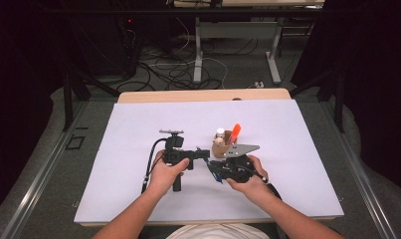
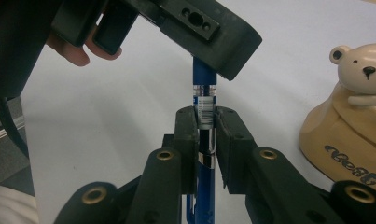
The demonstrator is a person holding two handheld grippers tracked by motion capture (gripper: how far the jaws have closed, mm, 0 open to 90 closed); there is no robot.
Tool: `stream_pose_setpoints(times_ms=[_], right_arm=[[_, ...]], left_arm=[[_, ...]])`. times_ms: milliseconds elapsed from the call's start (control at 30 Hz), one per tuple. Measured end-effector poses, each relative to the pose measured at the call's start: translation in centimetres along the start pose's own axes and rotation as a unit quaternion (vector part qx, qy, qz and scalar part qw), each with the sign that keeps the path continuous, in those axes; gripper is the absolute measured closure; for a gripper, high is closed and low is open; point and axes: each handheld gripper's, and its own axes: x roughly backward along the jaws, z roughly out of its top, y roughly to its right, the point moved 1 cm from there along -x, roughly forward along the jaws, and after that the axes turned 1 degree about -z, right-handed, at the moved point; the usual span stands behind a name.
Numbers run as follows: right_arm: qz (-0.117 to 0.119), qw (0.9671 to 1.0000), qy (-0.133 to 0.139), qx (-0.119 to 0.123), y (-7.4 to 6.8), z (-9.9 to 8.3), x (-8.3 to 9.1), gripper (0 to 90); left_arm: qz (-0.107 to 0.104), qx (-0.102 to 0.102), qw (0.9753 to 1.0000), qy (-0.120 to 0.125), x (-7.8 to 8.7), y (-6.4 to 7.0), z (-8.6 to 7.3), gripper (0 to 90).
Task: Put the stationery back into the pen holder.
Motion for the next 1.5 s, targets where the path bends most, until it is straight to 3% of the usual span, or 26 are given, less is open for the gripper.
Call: stream_pose_setpoints(times_ms=[100,267,600,833,967,1067,1467,1500], right_arm=[[0.0,1.0,0.001,0.0,0.0,0.0,0.0,79.2],[0.003,1.0,-0.007,-0.003,0.1,-0.1,0.0,68.5],[-0.001,0.9999,-0.006,-0.011,0.3,-0.4,-0.2,55.3],[-0.009,0.9996,-0.027,-0.008,0.8,-0.9,-0.5,45.5],[-0.017,0.9988,-0.041,-0.019,1.2,-1.1,-0.4,41.4],[-0.021,0.9979,-0.056,-0.024,1.4,-1.3,-0.3,38.8],[-0.042,0.9952,-0.065,-0.06,2.7,-1.5,0.6,32.2],[-0.043,0.9956,-0.052,-0.065,2.8,-1.6,0.5,31.7]], left_arm=[[0.001,-0.001,1.0,0.001,0.0,0.0,0.0,79.2],[0.005,-0.003,1.0,0.007,0.3,0.0,0.1,79.3],[0.023,-0.011,0.9994,0.022,0.9,-0.5,0.4,79.2],[0.033,-0.014,0.9989,0.029,1.5,-0.6,0.6,79.2],[0.038,-0.017,0.9986,0.031,1.9,-0.7,0.7,79.2],[0.043,-0.027,0.9982,0.032,2.1,-0.6,0.9,79.2],[0.06,-0.065,0.995,0.047,2.6,0.8,1.9,79.2],[0.06,-0.066,0.9947,0.051,2.5,0.9,2.1,79.2]])
